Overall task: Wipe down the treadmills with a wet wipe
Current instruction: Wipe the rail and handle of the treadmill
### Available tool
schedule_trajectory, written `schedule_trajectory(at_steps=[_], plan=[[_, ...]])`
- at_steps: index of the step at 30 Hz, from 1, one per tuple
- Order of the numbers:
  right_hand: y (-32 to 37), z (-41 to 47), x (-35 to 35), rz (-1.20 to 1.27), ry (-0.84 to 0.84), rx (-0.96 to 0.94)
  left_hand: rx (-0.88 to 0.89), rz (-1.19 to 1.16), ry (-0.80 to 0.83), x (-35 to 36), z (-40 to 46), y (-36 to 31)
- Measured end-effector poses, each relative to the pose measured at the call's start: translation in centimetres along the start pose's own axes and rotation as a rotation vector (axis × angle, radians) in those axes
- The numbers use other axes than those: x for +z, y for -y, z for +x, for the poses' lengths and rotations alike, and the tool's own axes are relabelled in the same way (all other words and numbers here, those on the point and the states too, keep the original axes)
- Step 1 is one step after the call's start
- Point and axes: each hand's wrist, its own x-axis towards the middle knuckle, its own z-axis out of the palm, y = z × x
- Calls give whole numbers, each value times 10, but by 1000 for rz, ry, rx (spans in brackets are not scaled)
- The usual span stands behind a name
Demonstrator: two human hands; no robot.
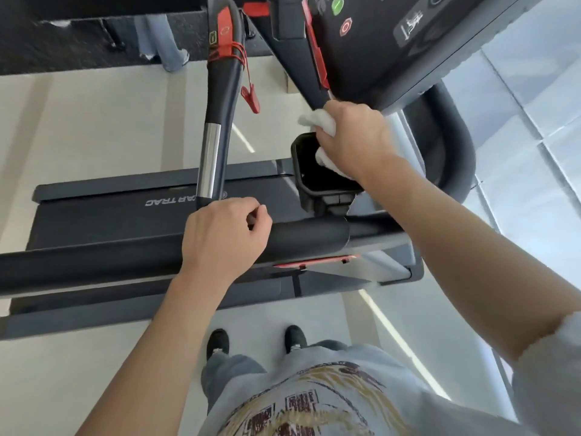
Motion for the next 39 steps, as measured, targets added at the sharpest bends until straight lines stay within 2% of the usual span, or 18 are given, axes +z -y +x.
schedule_trajectory(at_steps=[2,5,9,13,16,19,24,30,35,39], plan=[[-18,-15,-8,-60,-16,-10,-9,-1,0,0,0,-1],[-30,-29,-18,-84,36,71,-25,1,-7,1,1,-3],[-30,-55,-33,-1,228,59,-29,-1,-15,1,1,-5],[-17,-83,-29,76,41,-106,-35,8,-27,2,2,-7],[12,-68,-10,150,74,-161,-35,10,-17,1,2,-8],[29,-44,2,103,133,-104,-39,-7,0,1,2,-8],[6,-55,-7,101,220,-81,-37,-7,7,1,0,-8],[-40,-63,-22,-33,101,-108,-47,-18,-3,1,2,-9],[17,-56,0,106,48,-149,-58,-4,-6,-1,2,-10],[30,-50,3,99,92,-142,-32,-7,-8,-2,0,-11]])
